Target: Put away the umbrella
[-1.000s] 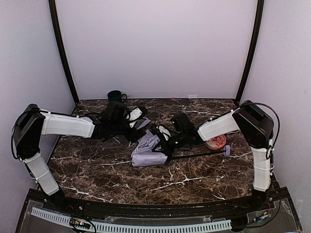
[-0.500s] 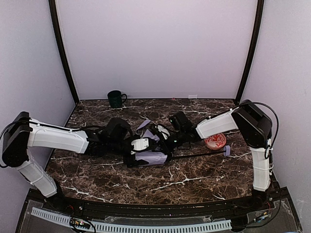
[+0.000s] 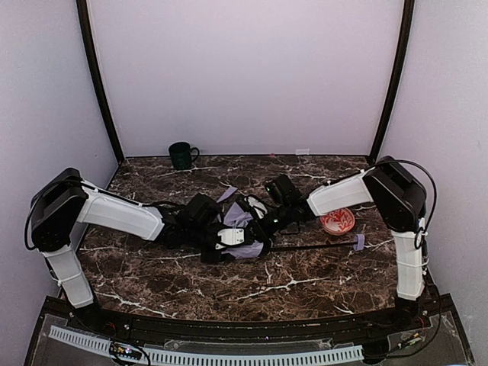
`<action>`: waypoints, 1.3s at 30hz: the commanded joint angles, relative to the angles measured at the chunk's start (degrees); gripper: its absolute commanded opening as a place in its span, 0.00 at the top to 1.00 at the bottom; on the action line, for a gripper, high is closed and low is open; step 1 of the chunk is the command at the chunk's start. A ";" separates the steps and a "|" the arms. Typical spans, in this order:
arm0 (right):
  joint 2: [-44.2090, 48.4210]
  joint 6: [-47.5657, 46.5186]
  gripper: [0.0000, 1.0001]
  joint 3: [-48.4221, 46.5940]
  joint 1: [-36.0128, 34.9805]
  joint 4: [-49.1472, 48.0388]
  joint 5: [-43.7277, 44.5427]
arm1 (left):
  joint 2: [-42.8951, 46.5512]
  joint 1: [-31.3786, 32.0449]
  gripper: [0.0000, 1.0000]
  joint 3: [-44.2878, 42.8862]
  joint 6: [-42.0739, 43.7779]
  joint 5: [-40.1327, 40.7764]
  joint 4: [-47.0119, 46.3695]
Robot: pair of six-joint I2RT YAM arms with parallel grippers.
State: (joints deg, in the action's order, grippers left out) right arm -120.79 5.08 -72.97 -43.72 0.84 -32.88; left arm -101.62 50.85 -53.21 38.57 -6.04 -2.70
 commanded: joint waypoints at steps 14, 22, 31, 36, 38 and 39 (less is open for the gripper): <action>12.45 2.80 0.53 1.25 6.04 9.60 2.69 | -11.00 -3.41 0.55 -11.30 -4.90 -16.33 28.80; 25.01 -0.33 0.50 9.10 6.74 7.18 6.49 | -14.23 -5.54 0.57 -14.07 -8.55 -22.89 34.11; 37.14 -11.00 0.49 19.54 2.25 -0.72 11.22 | -16.66 -8.00 0.65 -16.78 -12.38 -27.69 36.67; 40.15 -16.36 0.41 23.59 -0.26 -5.63 9.67 | -16.99 -8.64 0.66 -16.95 -12.50 -29.78 36.70; 41.19 -20.92 0.36 25.19 -1.81 -6.27 9.82 | -17.63 -9.34 0.66 -17.48 -12.46 -31.35 37.31; 41.51 -22.98 0.33 25.79 -2.71 -6.25 10.59 | -18.04 -9.63 0.67 -17.98 -12.51 -31.41 37.78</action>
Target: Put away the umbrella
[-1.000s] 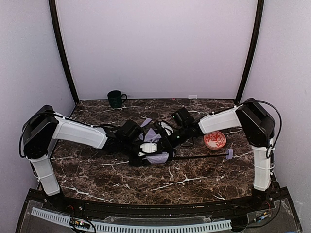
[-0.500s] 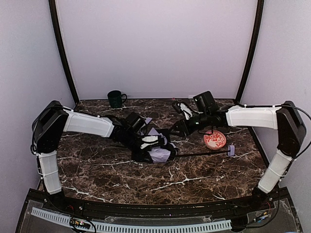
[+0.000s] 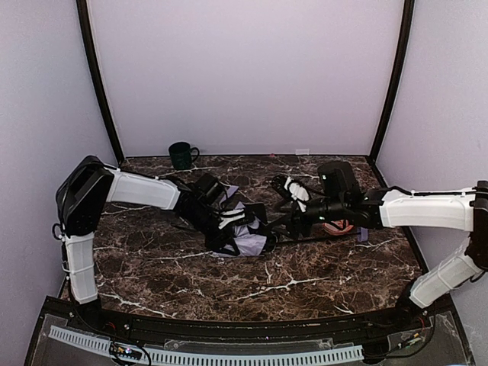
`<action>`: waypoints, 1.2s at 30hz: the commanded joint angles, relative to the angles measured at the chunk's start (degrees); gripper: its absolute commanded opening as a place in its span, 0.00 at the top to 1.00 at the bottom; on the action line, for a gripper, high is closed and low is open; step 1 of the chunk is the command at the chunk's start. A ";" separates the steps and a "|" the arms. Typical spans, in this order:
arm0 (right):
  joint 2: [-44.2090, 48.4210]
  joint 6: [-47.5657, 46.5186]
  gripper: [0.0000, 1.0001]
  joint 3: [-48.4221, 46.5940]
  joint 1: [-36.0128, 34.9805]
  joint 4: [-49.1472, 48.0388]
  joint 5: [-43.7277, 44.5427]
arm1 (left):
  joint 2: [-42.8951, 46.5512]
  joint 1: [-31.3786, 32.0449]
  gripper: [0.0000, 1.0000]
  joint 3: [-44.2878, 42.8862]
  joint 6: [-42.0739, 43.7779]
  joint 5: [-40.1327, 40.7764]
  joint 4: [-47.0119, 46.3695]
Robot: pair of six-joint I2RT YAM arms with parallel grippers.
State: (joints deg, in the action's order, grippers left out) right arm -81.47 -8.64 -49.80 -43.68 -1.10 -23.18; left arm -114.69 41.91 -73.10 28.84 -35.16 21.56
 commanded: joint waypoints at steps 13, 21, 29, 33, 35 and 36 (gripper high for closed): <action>-7.32 -31.19 0.28 6.73 -14.98 -13.10 19.82 | -8.89 -1.90 0.69 -1.04 -2.72 -5.12 17.77; -20.60 -36.78 0.26 -0.90 -15.38 -15.52 26.54 | -9.71 -2.40 0.70 -1.83 -2.43 -6.63 19.40; -28.07 -39.18 0.29 -3.21 -15.38 -16.21 33.12 | -10.51 -2.54 0.72 -2.34 -1.24 -6.85 20.73; -27.81 -39.35 0.27 -3.47 -15.55 -19.96 36.32 | -11.21 -2.67 0.73 -3.32 -0.64 -6.85 22.34; -25.25 -39.42 0.26 -4.03 -15.56 -19.16 34.57 | -11.25 -2.89 0.74 -3.35 -0.63 -6.85 22.47; -24.05 -40.05 0.25 -4.07 -15.70 -18.81 33.61 | -11.25 -3.04 0.74 -3.30 -0.70 -6.85 22.35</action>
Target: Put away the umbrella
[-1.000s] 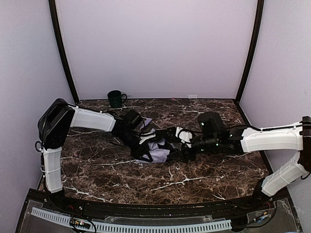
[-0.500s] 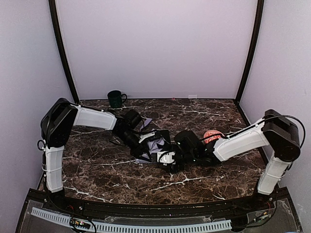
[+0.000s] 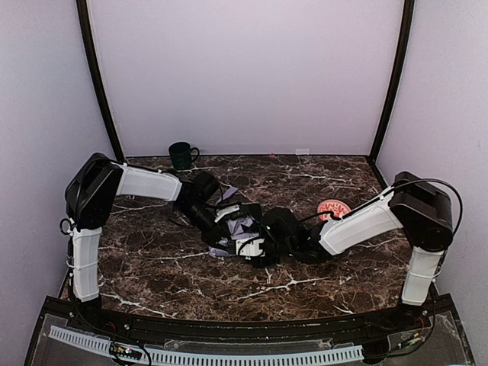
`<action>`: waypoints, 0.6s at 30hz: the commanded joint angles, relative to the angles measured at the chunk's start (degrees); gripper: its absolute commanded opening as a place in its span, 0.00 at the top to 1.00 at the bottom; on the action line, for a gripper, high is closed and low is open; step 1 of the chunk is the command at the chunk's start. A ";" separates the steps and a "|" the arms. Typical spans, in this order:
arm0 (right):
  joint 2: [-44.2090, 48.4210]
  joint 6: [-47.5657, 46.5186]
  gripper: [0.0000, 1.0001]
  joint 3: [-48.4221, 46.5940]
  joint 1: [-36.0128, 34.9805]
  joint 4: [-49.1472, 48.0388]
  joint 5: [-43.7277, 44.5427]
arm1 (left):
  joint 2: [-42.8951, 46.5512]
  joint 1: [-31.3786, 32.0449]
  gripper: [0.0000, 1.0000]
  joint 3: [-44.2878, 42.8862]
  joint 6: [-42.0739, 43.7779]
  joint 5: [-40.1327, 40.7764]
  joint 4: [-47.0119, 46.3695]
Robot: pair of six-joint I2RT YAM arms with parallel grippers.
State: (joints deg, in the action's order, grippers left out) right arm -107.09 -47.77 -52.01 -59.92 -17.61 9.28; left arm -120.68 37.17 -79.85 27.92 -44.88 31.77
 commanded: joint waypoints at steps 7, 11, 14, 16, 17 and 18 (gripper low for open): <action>5.19 -4.93 0.19 0.65 -0.55 0.94 -4.50 | -5.59 0.91 0.74 3.15 -0.54 2.88 11.57; -0.50 -3.39 0.22 -2.75 -0.06 3.27 -2.39 | -5.60 0.91 0.74 3.22 0.02 0.95 12.11; -4.68 -0.94 0.28 -7.44 1.39 8.74 -4.11 | -5.57 0.94 0.74 3.21 0.18 1.03 12.43; -6.11 0.39 0.34 -9.30 2.02 12.28 -5.47 | -5.61 0.96 0.74 3.27 0.30 0.77 12.45; -6.46 0.89 0.39 -9.50 2.08 12.89 -6.12 | -5.57 0.93 0.74 3.28 0.29 0.52 12.38; -6.40 1.46 0.48 -9.37 2.09 13.61 -6.96 | -5.61 0.82 0.74 3.23 0.29 0.26 12.16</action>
State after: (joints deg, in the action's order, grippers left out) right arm -109.19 -49.56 -59.81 -59.40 -9.02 3.77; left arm -121.45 36.53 -79.90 29.32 -47.46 33.69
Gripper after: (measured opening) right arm 0.636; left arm 0.268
